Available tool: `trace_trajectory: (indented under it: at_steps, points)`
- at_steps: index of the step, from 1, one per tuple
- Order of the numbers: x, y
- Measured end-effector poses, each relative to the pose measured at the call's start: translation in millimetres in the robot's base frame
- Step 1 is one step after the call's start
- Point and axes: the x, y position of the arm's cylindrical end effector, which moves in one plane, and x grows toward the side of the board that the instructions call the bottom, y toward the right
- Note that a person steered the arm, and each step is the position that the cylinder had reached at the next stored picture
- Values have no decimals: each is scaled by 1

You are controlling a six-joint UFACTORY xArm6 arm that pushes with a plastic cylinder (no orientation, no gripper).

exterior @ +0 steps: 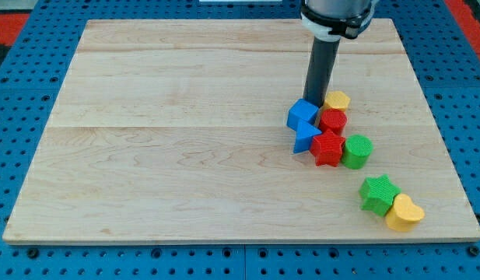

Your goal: Push the yellow hexagon along with red circle and red star a bit down

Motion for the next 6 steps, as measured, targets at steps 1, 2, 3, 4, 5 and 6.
trace_trajectory:
  at_steps: [1, 2, 3, 4, 5, 6]
  points:
    - [5, -1]
    - [5, -17]
    - [-15, -18]
    - [-47, -6]
    - [-49, 19]
    - [-46, 33]
